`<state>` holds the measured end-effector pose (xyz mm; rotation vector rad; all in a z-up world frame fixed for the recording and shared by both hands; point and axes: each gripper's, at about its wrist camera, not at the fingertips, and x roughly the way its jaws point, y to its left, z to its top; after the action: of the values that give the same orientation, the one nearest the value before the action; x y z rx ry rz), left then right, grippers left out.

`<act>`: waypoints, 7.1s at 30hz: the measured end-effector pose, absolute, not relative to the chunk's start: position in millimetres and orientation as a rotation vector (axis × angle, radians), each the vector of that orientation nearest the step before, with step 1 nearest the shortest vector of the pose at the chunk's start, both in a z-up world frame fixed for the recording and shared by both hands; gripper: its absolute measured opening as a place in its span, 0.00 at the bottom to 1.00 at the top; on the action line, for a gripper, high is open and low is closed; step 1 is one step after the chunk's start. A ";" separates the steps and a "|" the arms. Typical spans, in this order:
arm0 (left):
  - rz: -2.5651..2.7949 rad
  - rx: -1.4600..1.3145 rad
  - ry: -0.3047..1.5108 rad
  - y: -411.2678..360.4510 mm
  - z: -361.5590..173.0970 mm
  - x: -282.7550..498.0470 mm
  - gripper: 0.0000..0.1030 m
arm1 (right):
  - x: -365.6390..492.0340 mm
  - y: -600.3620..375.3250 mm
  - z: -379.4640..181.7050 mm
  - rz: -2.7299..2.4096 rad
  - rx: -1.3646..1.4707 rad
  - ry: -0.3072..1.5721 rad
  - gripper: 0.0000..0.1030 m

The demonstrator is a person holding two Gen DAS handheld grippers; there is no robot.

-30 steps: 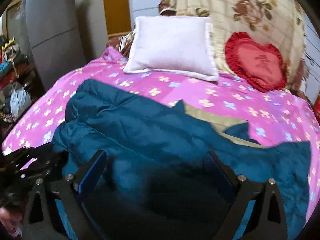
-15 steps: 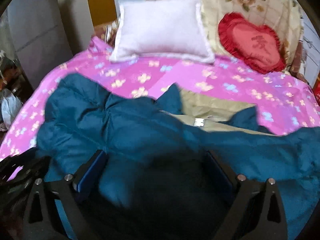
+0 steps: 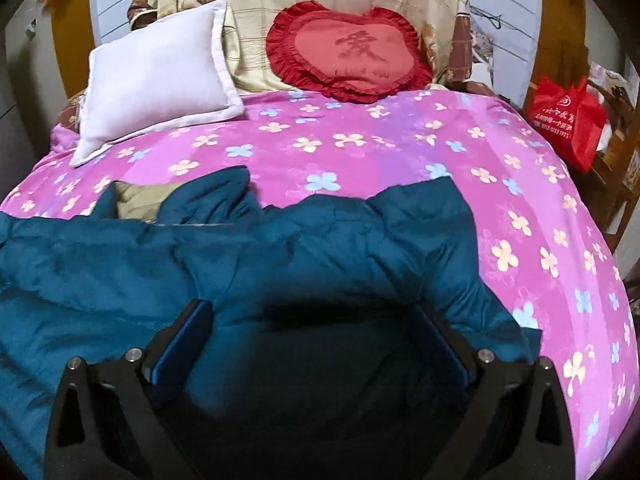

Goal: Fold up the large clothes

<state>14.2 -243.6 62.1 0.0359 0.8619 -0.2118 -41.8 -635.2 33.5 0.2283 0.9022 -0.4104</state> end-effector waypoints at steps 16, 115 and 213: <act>-0.207 0.064 0.874 -246.5 61.5 14.7 0.48 | -97.2 -615.0 64.9 -0.353 0.198 0.844 1.00; -0.521 -0.311 1.089 -211.2 34.8 16.0 0.44 | -140.1 -698.9 -0.9 -0.066 0.545 0.967 0.89; -0.304 -0.022 0.964 -226.2 99.9 -114.4 0.45 | -283.3 -565.4 62.4 -0.342 0.285 0.850 0.99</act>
<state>-114.4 -226.2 99.9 -0.0217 0.9635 -0.3041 -283.3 -565.4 62.4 0.2846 0.8496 -0.3424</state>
